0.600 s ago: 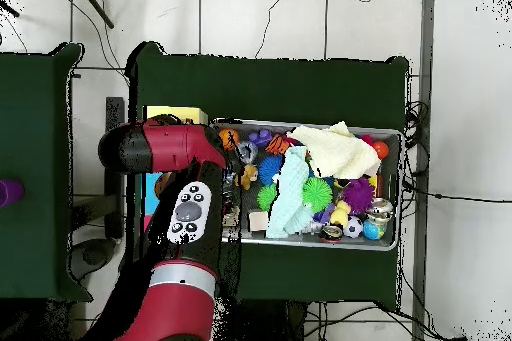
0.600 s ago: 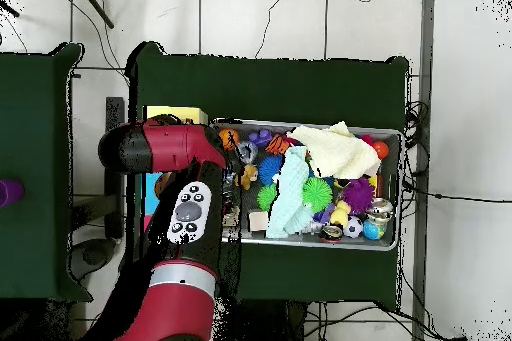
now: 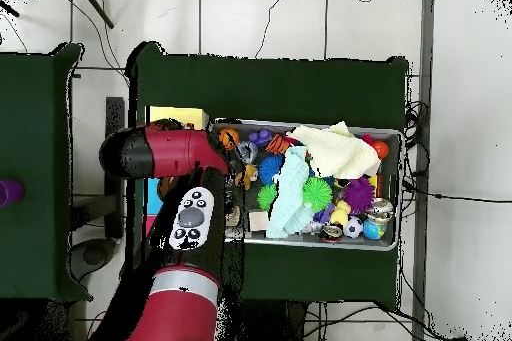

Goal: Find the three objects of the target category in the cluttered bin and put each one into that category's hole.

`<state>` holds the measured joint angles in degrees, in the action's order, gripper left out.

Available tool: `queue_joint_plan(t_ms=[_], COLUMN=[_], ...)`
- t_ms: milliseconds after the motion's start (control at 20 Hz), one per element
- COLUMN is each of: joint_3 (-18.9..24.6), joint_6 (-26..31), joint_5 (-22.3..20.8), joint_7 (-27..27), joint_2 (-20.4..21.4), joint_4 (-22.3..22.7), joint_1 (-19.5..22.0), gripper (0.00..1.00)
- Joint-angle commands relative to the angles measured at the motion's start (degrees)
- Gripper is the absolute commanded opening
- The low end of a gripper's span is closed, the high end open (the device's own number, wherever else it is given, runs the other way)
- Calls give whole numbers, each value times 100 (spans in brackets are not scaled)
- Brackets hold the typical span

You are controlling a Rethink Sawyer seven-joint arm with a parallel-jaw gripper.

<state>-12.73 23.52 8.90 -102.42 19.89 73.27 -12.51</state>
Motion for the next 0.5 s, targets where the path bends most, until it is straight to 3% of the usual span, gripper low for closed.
queue_joint_plan(t_ms=[50, 500], joint_3=[346, 187], joint_6=[733, 1076], joint_5=[335, 229], joint_7=[-813, -974], joint_2=[529, 568], joint_4=[-812, -931], joint_1=[338, 254], gripper=[100, 100])
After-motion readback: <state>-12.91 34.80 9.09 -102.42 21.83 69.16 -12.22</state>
